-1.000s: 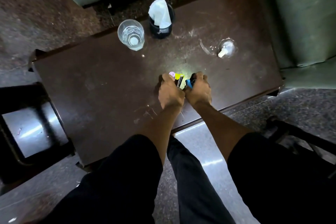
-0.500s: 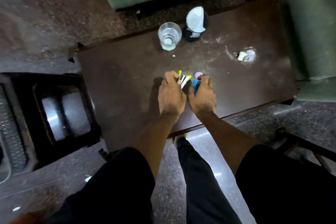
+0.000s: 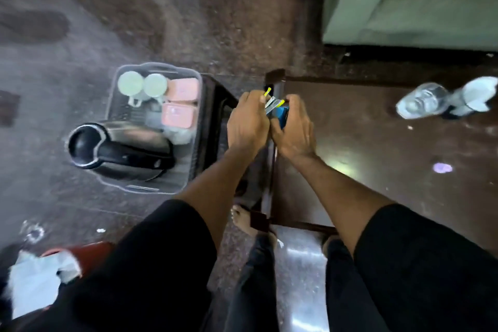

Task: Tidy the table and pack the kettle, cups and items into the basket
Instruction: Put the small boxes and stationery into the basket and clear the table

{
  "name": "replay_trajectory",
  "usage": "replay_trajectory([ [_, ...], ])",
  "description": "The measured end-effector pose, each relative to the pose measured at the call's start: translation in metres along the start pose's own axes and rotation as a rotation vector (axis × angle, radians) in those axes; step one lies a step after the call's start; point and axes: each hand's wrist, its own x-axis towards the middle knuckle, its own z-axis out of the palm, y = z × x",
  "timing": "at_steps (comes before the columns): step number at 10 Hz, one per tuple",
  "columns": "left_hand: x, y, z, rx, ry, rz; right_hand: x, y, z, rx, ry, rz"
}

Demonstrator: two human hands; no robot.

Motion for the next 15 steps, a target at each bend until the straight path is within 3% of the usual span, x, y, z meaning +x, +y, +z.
replay_trajectory([
  [2, 0.060, -0.076, -0.118, -0.088, 0.103, -0.157, 0.015, -0.103, 0.058, 0.091, -0.016, -0.175],
  [3, 0.085, -0.114, -0.167, -0.111, 0.035, -0.122, 0.018, -0.141, 0.084, 0.100, -0.010, -0.261],
  [4, 0.099, -0.153, -0.207, -0.139, -0.067, -0.103, 0.021, -0.169, 0.113, 0.085, -0.066, -0.307],
  [6, 0.117, -0.219, -0.253, 0.086, -0.429, -0.060, 0.027, -0.194, 0.163, 0.021, -0.193, -0.295],
  [8, 0.131, -0.250, -0.245, 0.320, -0.669, -0.124, 0.035, -0.200, 0.201, -0.154, -0.322, -0.317],
  [9, 0.134, -0.259, -0.239, 0.357, -0.713, -0.159, 0.040, -0.204, 0.219, -0.291, -0.348, -0.444],
  [12, 0.141, -0.275, -0.231, 0.189, -0.652, -0.354, 0.052, -0.212, 0.246, -0.868, -0.412, -0.753],
  [15, 0.140, -0.294, -0.207, 0.210, -0.707, -0.262, 0.059, -0.204, 0.247, -0.860, -0.454, -0.837],
])
